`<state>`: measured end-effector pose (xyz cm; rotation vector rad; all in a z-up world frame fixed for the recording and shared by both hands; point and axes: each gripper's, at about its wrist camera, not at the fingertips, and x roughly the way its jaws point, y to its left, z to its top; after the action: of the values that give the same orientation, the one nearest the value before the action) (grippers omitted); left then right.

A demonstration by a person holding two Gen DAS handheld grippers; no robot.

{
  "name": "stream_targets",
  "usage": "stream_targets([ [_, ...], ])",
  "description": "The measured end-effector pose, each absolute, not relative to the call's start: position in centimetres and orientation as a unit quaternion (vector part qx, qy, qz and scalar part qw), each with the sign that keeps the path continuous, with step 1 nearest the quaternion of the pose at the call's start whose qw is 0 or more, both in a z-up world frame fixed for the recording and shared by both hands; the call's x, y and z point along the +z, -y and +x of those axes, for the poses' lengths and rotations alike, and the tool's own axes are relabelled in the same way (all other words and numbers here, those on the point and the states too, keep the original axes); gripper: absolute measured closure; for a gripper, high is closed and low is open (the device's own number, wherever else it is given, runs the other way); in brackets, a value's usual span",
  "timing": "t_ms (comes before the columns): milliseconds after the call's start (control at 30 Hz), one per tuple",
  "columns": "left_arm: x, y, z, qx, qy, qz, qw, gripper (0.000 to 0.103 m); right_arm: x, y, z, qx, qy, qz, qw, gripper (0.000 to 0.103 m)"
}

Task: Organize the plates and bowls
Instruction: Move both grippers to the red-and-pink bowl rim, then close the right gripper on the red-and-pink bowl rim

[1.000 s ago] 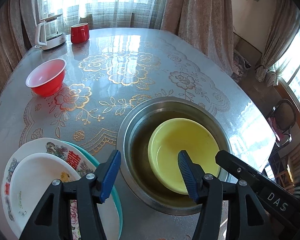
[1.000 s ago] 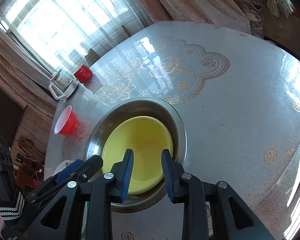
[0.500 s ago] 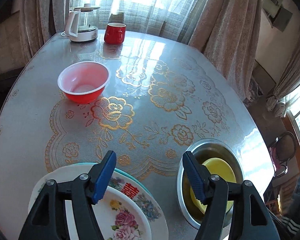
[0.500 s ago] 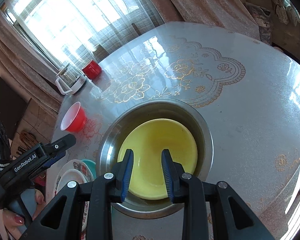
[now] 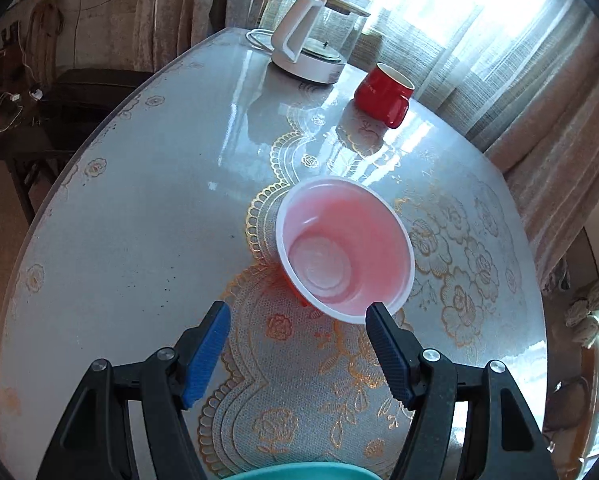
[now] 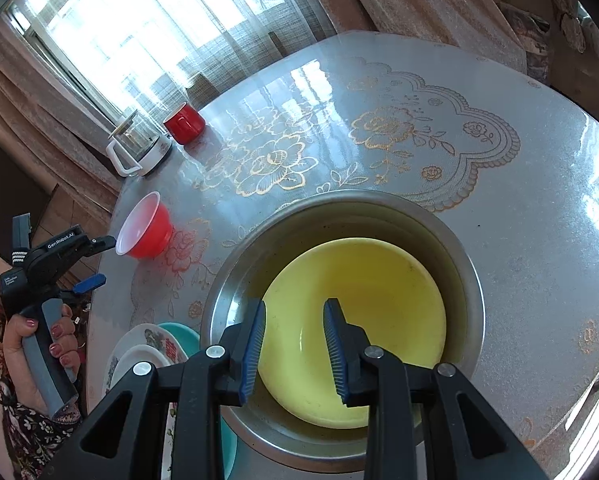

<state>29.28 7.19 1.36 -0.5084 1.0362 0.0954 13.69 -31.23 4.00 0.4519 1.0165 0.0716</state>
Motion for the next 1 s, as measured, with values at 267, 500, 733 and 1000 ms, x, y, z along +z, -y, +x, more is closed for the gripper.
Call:
stream_targets([
  [267,0.7,-9.4,30.9,0.053,-0.473,-0.278,0.834,0.032,5.9,29.2,17.5,0.061,-0.487,0.187,0.851,0.069],
  [500,0.6,-10.5,31.5,0.038,-0.465,-0.264,0.844,0.033,7.0,24.6,23.8,0.121,-0.516,0.194,0.825,0.069],
  [733,-0.1,-10.5,32.5,0.011,-0.474,-0.255,0.843,0.036,5.0,18.9,29.9,0.163,-0.577,0.227,0.768,0.069],
  [1000,-0.5,-10.4,33.1,-0.007,-0.477,-0.247,0.843,0.049,1.7,14.7,34.4,0.141,-0.602,0.231,0.751,0.069],
])
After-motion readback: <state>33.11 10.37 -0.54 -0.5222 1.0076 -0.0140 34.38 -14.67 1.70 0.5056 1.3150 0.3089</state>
